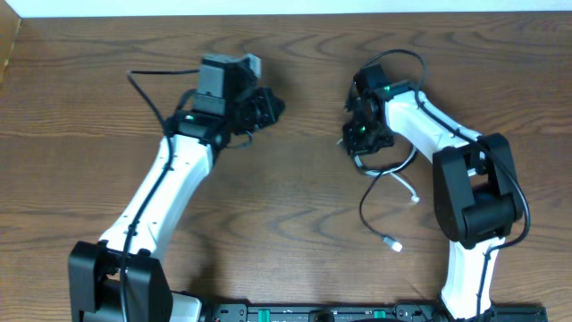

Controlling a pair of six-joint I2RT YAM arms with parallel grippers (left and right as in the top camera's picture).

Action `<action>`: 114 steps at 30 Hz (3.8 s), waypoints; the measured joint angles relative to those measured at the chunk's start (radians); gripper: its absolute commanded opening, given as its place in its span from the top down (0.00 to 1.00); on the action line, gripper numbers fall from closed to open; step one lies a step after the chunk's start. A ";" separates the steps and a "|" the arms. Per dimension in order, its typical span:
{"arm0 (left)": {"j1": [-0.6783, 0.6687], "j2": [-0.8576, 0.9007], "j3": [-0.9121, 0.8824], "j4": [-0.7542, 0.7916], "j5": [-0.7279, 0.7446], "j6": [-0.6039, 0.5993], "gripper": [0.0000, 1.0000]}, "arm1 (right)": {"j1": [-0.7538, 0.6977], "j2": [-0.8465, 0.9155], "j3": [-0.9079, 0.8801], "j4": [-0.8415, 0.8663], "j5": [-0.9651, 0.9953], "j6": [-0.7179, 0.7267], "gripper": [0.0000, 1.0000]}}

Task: Untangle cables

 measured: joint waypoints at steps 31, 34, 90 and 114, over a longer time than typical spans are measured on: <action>0.102 0.000 0.000 0.154 0.650 0.206 0.66 | -0.077 0.037 0.652 -0.386 -0.739 -0.394 0.99; 0.096 0.000 0.000 0.142 0.642 0.206 0.66 | -0.079 0.037 0.653 -0.395 -0.658 -0.333 0.92; -0.083 0.420 0.049 -0.084 -0.326 0.442 0.93 | -0.109 0.037 0.642 -0.468 0.095 0.004 0.48; -0.100 -0.067 0.040 -0.102 -0.108 0.184 0.92 | -0.092 0.037 0.642 -0.433 -0.365 -0.230 0.57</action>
